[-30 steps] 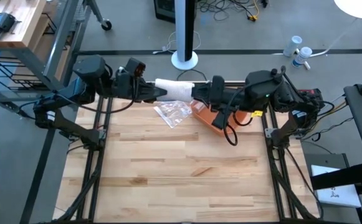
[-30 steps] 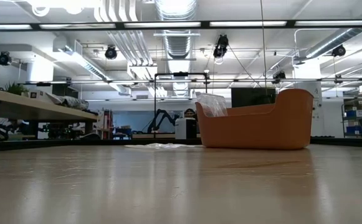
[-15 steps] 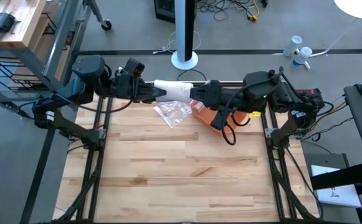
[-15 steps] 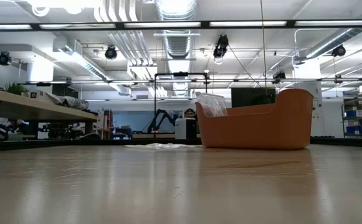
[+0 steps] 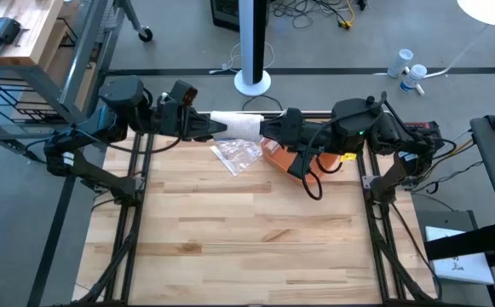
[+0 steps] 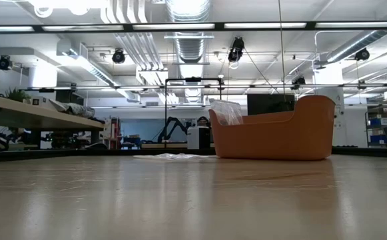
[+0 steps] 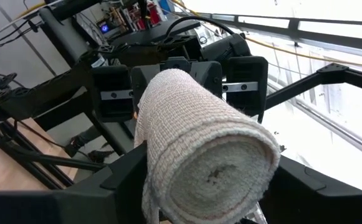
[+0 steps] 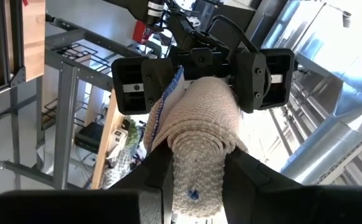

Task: Roll bandage
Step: Roll the brown bandage

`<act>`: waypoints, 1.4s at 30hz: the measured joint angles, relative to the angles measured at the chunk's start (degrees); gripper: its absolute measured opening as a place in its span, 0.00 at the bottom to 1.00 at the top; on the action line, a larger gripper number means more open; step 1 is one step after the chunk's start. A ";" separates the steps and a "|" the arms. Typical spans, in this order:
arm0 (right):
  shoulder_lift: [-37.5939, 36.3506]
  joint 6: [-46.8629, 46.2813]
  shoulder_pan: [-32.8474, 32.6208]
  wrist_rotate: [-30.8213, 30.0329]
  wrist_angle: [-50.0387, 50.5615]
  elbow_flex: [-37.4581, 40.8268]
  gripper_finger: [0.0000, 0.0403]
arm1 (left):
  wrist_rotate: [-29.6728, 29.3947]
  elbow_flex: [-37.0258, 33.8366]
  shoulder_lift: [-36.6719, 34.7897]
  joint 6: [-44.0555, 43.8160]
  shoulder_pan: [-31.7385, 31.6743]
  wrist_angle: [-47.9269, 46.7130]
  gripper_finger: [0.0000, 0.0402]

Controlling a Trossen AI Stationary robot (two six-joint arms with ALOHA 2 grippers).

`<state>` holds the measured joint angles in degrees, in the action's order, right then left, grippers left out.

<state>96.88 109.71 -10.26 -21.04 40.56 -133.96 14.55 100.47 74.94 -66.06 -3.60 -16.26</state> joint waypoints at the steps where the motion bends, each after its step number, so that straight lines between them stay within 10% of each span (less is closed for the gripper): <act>1: 0.00 -0.05 0.00 0.00 -0.01 0.01 0.22 | -0.02 0.00 0.00 0.02 -0.01 -0.03 0.59; 20: -0.65 -28.69 0.02 0.45 -0.77 -0.14 0.22 | -2.15 0.00 -4.01 18.06 -0.65 -1.73 0.65; 36: -4.93 -128.67 5.26 0.92 4.32 -0.14 0.19 | -15.44 0.29 -10.15 56.54 -0.32 -1.52 0.64; 42: -4.84 -148.52 9.41 10.35 12.64 -0.12 0.19 | -14.75 0.01 -3.96 66.48 -0.32 -0.96 0.66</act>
<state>92.04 -38.81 -0.85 -10.69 53.20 -134.08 -0.20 100.48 70.97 0.41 -3.92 -17.23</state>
